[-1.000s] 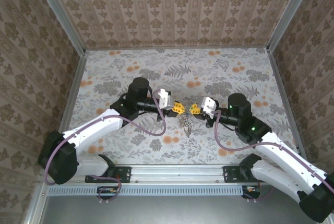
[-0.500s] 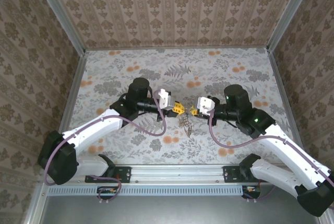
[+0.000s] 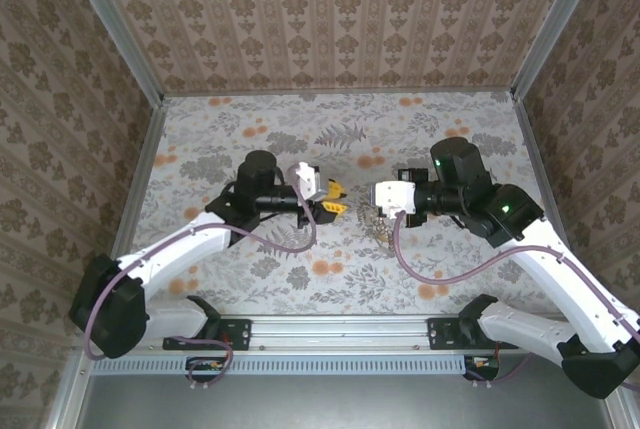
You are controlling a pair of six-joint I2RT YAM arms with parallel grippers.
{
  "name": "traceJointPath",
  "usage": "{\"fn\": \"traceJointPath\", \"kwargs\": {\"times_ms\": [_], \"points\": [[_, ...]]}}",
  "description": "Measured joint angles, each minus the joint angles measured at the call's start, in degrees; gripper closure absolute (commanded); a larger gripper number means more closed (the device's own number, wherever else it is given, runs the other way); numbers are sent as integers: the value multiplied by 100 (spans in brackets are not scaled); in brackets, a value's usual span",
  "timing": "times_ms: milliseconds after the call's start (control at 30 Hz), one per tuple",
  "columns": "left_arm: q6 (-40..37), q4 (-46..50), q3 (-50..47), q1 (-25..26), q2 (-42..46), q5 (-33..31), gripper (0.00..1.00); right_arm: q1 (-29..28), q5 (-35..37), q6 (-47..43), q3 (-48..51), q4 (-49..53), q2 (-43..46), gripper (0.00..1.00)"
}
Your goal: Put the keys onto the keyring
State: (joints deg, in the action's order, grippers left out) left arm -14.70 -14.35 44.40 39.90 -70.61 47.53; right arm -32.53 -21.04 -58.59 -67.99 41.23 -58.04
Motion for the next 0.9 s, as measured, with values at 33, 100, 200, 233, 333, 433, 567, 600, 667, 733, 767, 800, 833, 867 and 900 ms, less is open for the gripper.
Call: {"fn": "traceJointPath", "kwargs": {"times_ms": [33, 100, 200, 233, 333, 433, 567, 600, 667, 733, 767, 800, 833, 867, 900], "points": [[57, -9, -83, -68, 120, -175, 57, 0, 85, -44, -74, 44, -61, 100], [184, -20, -234, -221, 378, -575, 50, -9, 212, -118, -216, 109, -192, 100], [415, -24, -479, -588, 756, -1108, 47, -63, 391, -136, -417, 144, -407, 100], [529, 20, -557, -756, 863, -1325, 41, -105, 444, -131, -485, 144, -485, 100], [986, 350, -682, -1268, 1106, -2048, 0, -330, 584, -83, -682, 109, -756, 100], [1543, 826, -734, -1834, 1360, -2706, 0, -634, 588, 249, -776, -138, -1088, 100], [2500, 1598, -706, -2474, 1609, -3545, 0, -970, 400, 1176, -846, -920, -1683, 100], [2682, 1812, -682, -2640, 1637, -3661, 0, -1071, 374, 1397, -881, -1117, -1851, 100], [2940, 2140, -636, -2916, 1663, -3807, 0, -1287, 321, 1790, -1040, -1425, -2258, 100], [3158, 2404, -599, -3189, 1681, -3864, 0, -1488, 269, 2146, -1246, -1716, -2691, 100], [3239, 2509, -586, -3300, 1690, -3877, 0, -1563, 256, 2273, -1300, -1829, -2846, 100], [3314, 2588, -581, -3401, 1703, -3882, 0, -1631, 249, 2411, -1340, -1943, -2994, 100], [3379, 2658, -581, -3499, 1720, -3886, 0, -1694, 240, 2555, -1353, -2055, -3130, 100], [3414, 2706, -581, -3556, 1740, -3893, 0, -1731, 238, 2684, -1353, -2146, -3228, 100], [3432, 2752, -581, -3598, 1762, -3901, 0, -1757, 238, 2822, -1351, -2210, -3335, 100]]}}
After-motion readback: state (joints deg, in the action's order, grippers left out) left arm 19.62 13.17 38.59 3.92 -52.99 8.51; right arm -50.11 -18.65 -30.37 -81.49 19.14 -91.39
